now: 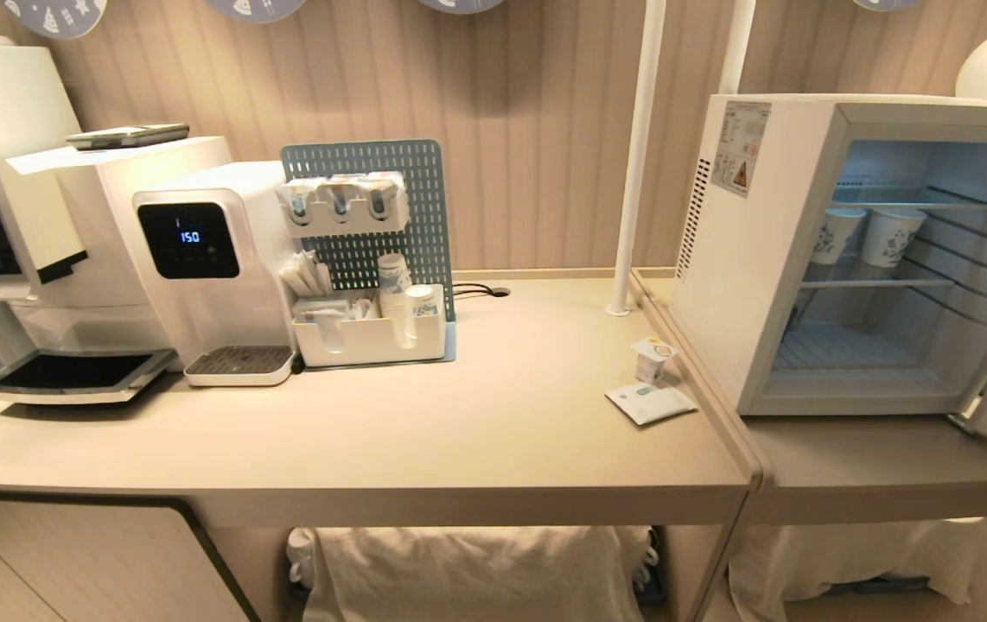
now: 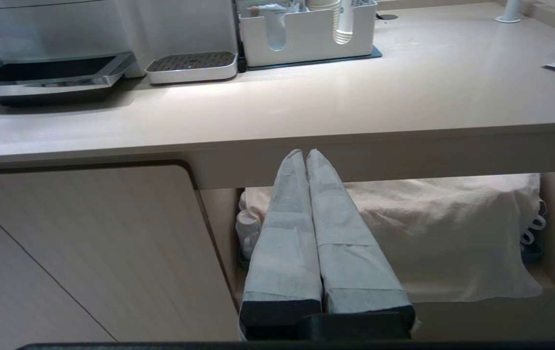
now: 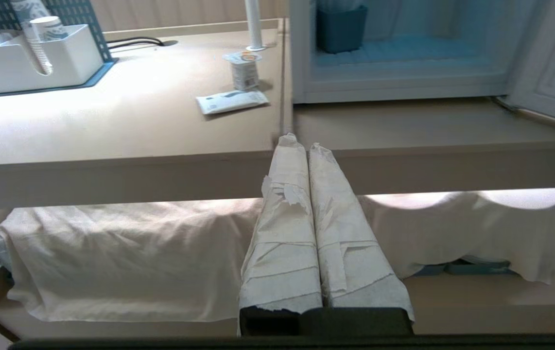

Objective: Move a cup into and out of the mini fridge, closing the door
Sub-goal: Put the yoghurt in the freezer

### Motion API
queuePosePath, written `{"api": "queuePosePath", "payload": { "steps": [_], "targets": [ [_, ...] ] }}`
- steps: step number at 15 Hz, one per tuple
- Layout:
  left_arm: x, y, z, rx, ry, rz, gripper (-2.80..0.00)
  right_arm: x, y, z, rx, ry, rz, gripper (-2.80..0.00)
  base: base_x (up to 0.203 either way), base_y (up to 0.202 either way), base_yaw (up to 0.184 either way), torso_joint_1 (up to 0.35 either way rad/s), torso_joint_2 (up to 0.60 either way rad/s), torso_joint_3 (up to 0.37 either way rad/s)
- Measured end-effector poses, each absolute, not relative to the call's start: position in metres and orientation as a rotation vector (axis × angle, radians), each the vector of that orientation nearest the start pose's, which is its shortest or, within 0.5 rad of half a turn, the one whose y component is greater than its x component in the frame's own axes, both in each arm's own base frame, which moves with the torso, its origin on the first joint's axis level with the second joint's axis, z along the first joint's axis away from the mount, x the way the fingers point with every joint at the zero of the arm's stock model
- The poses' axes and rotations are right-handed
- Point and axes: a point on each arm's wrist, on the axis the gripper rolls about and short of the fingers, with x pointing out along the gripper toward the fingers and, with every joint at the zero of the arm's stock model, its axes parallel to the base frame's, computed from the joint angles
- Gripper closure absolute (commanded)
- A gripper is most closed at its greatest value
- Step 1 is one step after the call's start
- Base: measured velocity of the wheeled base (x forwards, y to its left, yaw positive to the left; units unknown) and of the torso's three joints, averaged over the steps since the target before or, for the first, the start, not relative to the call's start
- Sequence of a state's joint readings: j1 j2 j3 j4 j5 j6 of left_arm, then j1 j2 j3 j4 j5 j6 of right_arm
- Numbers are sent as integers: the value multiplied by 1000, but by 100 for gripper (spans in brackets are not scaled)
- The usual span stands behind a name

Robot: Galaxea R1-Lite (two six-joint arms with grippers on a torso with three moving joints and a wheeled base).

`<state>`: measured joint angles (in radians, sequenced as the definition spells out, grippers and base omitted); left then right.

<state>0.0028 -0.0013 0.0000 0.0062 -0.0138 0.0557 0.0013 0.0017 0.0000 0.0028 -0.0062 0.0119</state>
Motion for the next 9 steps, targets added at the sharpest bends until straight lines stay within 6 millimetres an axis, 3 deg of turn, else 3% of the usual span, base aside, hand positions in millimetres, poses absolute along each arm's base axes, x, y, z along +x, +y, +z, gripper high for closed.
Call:
{"api": "queuePosePath", "payload": {
  "steps": [4,7,9],
  "targets": [
    [-23,0,75,56,4,-11,0,-23,0,75,12,4,-5,0,0,167,2,3,3,1],
    [-23,0,75,60,4,-11,0,-23,0,75,12,5,-4,0,0,21,2,1,1,0],
    [-23,0,75,61,3,-12,0,-23,0,75,12,4,-4,0,98,-4,-9,4,-11,2]
  ]
}}
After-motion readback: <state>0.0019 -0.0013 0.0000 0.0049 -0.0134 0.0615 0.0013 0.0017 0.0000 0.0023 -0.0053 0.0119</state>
